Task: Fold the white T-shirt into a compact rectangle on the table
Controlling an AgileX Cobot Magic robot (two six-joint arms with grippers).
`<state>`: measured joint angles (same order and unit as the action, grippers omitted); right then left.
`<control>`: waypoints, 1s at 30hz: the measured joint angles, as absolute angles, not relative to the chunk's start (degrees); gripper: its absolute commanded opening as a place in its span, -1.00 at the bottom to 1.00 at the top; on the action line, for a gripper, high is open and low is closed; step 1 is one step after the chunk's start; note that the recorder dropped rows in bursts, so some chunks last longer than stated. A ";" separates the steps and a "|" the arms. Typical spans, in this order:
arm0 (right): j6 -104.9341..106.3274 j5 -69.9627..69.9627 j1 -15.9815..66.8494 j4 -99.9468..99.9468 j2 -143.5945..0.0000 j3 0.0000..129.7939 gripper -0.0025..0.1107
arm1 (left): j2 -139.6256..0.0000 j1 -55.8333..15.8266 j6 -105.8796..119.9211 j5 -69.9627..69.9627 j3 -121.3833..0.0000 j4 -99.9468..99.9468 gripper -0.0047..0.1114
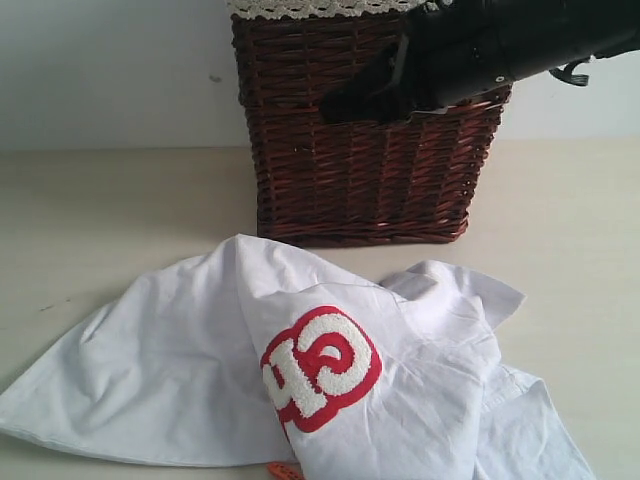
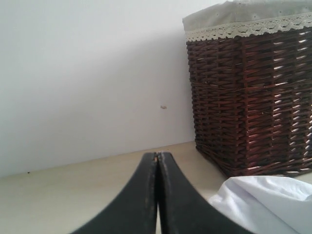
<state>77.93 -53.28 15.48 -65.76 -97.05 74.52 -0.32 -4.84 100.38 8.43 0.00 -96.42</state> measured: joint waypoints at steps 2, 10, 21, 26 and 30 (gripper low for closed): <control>76.40 -54.61 15.48 -62.76 -95.67 74.52 -0.96 | -0.32 -4.84 100.38 8.43 0.00 -96.42 -0.92; 87.81 -68.99 15.48 -37.24 -85.86 71.85 -0.96 | -0.32 -4.84 100.38 8.43 0.00 -96.42 -0.92; 79.04 -31.99 14.92 -22.42 -104.94 57.82 -0.96 | -0.32 -4.84 100.38 8.43 0.00 -96.42 -0.92; 71.66 -23.84 14.92 -19.62 -112.70 57.68 -0.96 | -0.32 -4.84 100.38 8.43 0.00 -96.42 -0.92; 55.31 -11.83 14.51 -9.95 -114.48 57.79 -0.96 | -0.32 -4.84 100.38 8.43 0.00 -96.42 -0.92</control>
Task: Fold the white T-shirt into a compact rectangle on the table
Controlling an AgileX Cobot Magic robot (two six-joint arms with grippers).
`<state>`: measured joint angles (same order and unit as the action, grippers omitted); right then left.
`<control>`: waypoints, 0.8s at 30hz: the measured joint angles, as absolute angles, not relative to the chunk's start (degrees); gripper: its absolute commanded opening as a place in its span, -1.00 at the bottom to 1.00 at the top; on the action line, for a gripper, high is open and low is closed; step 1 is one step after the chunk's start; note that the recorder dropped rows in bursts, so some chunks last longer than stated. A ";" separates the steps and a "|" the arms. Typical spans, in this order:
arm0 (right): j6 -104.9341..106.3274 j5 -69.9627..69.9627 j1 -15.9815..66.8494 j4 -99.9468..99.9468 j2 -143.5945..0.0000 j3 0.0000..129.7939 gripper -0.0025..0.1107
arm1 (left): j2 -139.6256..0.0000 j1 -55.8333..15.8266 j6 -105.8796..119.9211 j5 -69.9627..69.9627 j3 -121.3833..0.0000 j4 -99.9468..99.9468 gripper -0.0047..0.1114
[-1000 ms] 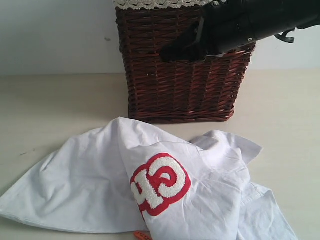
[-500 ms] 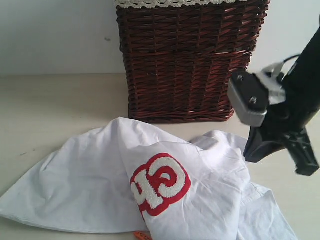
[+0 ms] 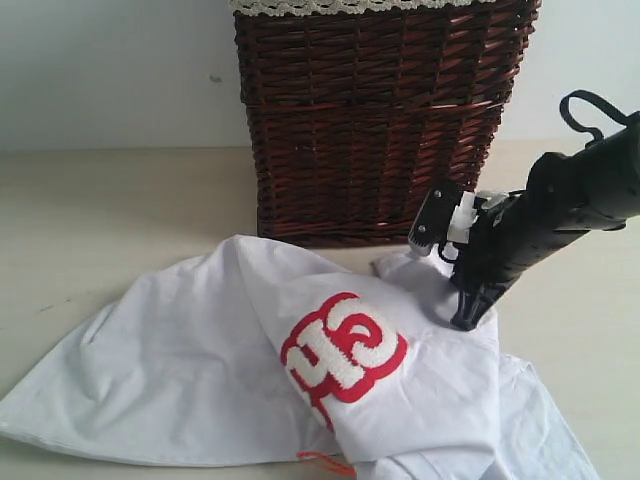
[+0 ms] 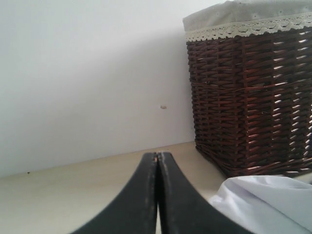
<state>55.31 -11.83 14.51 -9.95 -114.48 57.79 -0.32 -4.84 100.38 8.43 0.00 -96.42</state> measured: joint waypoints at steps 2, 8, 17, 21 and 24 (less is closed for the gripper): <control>49.04 -7.69 13.89 -7.07 -115.17 57.79 -0.96 | -0.32 -4.84 100.38 8.43 0.00 -96.42 -0.92; 40.92 -0.43 12.96 -4.77 -114.58 57.79 -0.96 | -0.32 -4.84 100.38 8.43 0.00 -96.42 -0.92; 36.82 -7.61 13.29 -4.64 -100.15 57.59 -0.96 | -0.32 -4.84 100.38 8.43 0.00 -96.42 -0.92; 40.29 -19.85 13.29 -6.50 -92.30 57.59 -0.96 | -0.32 -4.84 100.38 8.43 0.00 -96.42 -0.92; 55.76 -37.74 13.29 -17.41 -84.87 54.77 -0.96 | -0.32 -4.84 100.38 8.43 0.00 -96.42 -0.92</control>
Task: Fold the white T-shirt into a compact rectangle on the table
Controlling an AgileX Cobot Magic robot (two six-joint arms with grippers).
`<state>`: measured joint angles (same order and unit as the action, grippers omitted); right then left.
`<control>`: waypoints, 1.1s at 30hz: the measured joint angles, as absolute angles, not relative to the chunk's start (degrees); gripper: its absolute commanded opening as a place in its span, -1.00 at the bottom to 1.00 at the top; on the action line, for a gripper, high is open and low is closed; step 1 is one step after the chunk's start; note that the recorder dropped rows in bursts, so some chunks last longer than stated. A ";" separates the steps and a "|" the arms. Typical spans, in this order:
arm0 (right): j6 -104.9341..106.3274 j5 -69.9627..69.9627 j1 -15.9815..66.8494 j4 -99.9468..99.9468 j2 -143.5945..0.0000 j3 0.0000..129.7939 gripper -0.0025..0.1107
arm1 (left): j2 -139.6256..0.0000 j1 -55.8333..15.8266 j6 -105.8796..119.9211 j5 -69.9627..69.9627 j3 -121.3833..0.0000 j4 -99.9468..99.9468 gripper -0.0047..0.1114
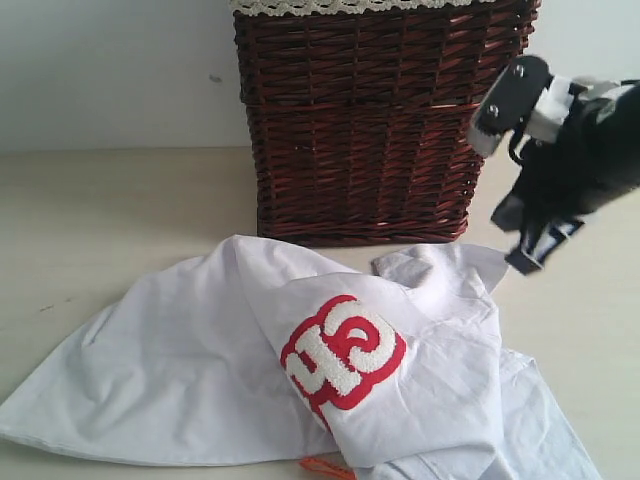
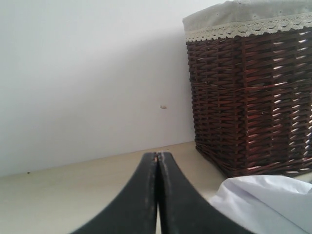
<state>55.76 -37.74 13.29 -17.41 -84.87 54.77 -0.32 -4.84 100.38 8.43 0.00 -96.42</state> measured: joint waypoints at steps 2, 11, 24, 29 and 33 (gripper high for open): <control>71.09 -49.83 13.29 -27.19 -80.13 50.00 -0.96 | -0.32 -4.84 100.38 8.43 0.00 -96.42 -0.92; 105.48 -47.84 13.29 -36.44 -75.70 27.26 -0.96 | -0.32 -4.84 100.38 8.43 0.00 -96.42 -0.92; 99.21 -40.36 13.29 -33.04 -91.24 26.78 -0.96 | -0.32 -4.84 100.38 8.43 0.00 -96.42 -0.92; 98.89 -42.04 13.29 -32.61 -93.00 26.89 -0.96 | -0.32 -4.84 100.38 8.43 0.00 -96.42 -0.92; 98.79 -54.48 13.29 -30.97 -93.34 26.89 -0.96 | -0.32 -4.84 100.38 8.43 0.00 -96.42 -0.92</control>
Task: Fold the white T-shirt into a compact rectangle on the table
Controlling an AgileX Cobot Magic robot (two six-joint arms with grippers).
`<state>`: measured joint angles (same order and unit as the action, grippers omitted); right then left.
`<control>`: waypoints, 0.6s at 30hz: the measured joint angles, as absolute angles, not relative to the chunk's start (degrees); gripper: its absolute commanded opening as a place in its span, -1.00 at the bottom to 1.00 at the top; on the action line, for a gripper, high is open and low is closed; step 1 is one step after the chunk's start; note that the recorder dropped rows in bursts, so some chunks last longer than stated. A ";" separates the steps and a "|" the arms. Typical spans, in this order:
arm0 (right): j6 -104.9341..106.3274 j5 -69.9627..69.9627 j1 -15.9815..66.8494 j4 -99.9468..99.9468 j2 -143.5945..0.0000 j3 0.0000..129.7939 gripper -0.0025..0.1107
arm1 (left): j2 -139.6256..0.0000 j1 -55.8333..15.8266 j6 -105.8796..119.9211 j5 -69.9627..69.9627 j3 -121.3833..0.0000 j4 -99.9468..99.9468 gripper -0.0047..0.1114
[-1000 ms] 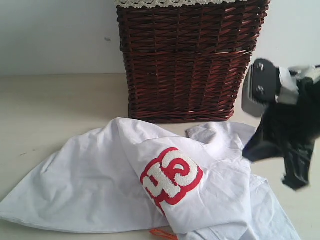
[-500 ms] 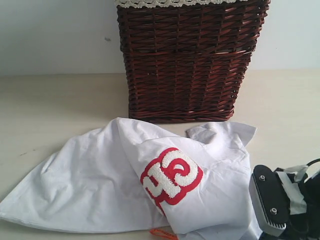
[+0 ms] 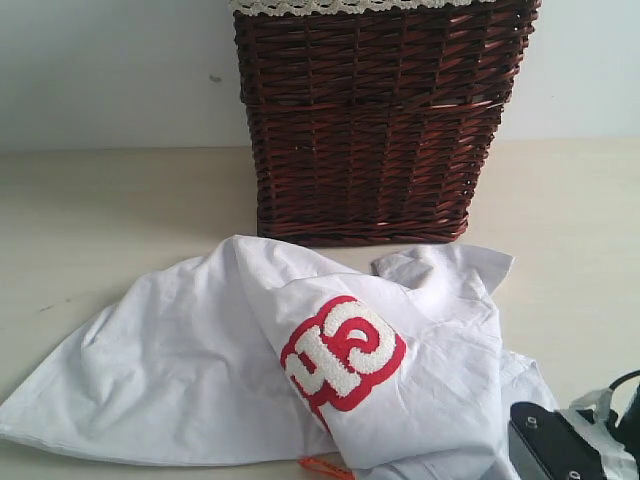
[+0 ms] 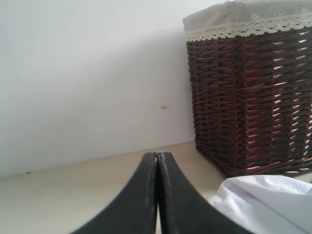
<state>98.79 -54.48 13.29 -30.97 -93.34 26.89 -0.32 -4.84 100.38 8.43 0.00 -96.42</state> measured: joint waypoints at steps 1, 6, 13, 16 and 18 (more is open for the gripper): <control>98.79 -57.91 13.29 -30.83 -93.34 26.89 -0.96 | -0.32 -4.84 100.38 8.43 0.00 -96.42 -0.92; 98.22 -65.17 13.29 -31.15 -93.19 26.89 -0.96 | -0.32 -4.84 100.38 8.43 0.00 -96.42 -0.92; 99.31 -58.70 13.29 -46.98 -83.81 26.70 -0.62 | -0.32 -4.84 100.38 8.43 0.00 -96.42 -0.92; 104.77 -54.48 13.53 -53.27 -79.76 26.70 -0.20 | -0.32 -4.84 100.38 8.43 0.00 -96.42 -0.92; 106.35 -53.39 15.12 -55.04 -79.01 26.70 -0.08 | -0.32 -4.84 100.38 8.43 0.00 -96.42 -0.92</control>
